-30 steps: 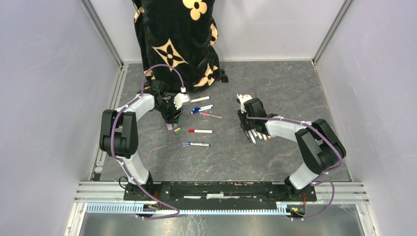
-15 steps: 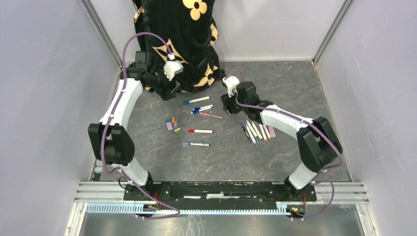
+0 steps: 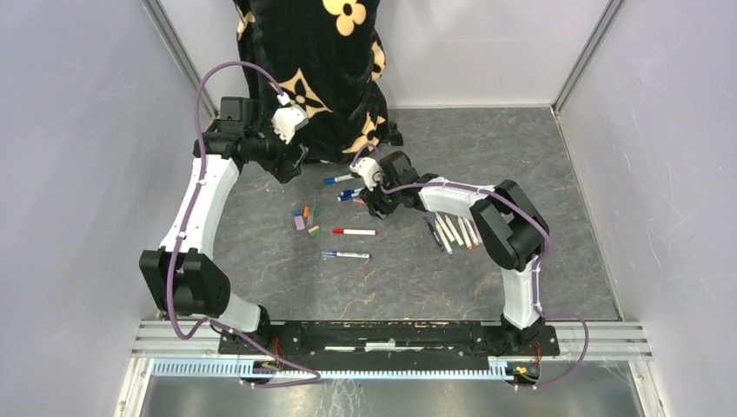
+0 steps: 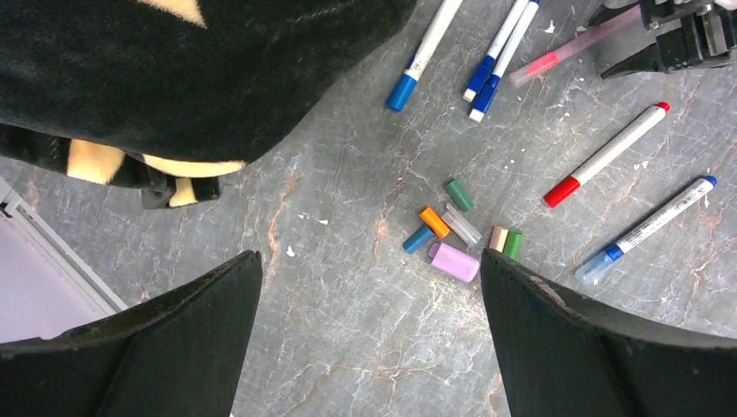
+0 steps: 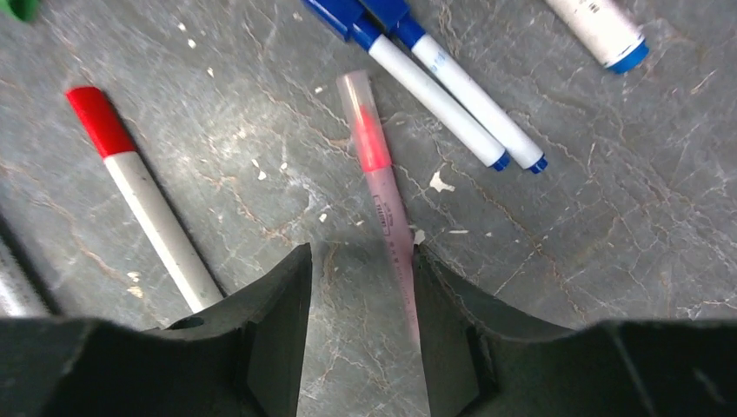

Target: Open the pen caps

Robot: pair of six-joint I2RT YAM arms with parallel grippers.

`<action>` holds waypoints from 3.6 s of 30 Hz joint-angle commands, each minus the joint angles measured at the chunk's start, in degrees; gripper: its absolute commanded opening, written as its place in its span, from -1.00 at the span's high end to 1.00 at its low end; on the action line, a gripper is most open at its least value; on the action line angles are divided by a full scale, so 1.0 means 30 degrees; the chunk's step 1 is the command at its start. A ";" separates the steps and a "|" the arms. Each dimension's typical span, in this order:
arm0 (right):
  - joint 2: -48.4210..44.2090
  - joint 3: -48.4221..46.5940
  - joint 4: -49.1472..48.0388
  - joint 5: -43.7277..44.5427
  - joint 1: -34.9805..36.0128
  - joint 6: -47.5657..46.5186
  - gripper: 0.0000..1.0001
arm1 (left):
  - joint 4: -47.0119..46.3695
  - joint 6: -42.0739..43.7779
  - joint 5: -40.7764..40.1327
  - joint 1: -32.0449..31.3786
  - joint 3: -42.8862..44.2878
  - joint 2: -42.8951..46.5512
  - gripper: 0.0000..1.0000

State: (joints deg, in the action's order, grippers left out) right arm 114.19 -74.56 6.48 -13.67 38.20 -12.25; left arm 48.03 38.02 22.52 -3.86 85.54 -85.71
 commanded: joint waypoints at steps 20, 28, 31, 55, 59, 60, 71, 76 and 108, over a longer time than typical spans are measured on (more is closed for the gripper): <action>-0.1061 0.2499 -0.1464 -0.1377 -0.0149 0.0625 1.00 | 0.2874 0.3804 0.4577 0.0113 -0.1806 0.0163 -1.00; -0.2667 0.1042 -0.0510 -0.6278 -0.0263 0.2290 1.00 | 0.3526 0.8338 0.7308 -0.0439 -0.4605 0.0898 -1.00; -0.2542 0.0077 0.0264 -0.8922 -0.0284 0.2910 1.00 | 0.3531 0.9699 0.7298 -0.1224 -0.5105 0.0933 -1.00; -0.0523 -0.2568 0.2337 -1.6507 -0.0296 0.4712 1.00 | 0.3584 1.2350 0.6248 -0.4910 -0.5932 0.0940 0.07; -0.0392 -0.2596 0.2188 -1.6615 -0.0284 0.4933 1.00 | 0.4290 1.2697 0.6096 -0.5024 -0.5812 0.0589 0.09; -0.0389 -0.2596 0.2143 -1.6678 -0.0282 0.4949 1.00 | 0.4490 1.2797 0.5992 -0.5062 -0.5830 0.0526 0.07; -0.0374 -0.2538 0.1734 -1.6741 -0.0287 0.5489 0.82 | 0.4608 1.2829 0.5657 -0.5281 -0.5659 0.0338 0.94; -0.0388 -0.1706 -0.0109 -1.6739 -0.0144 0.6990 0.27 | 0.4697 1.2544 0.5953 -0.5284 -0.5445 0.0241 0.95; -0.2270 0.2881 0.1700 -1.3035 -0.2324 0.5263 1.00 | 0.2810 1.4299 0.2239 -0.0860 -0.4391 -0.1282 0.96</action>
State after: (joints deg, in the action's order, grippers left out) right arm 109.67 -67.92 7.09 -56.01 33.43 5.58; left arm 58.85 79.29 32.82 -7.66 72.03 -89.03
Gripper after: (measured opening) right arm 0.117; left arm 0.134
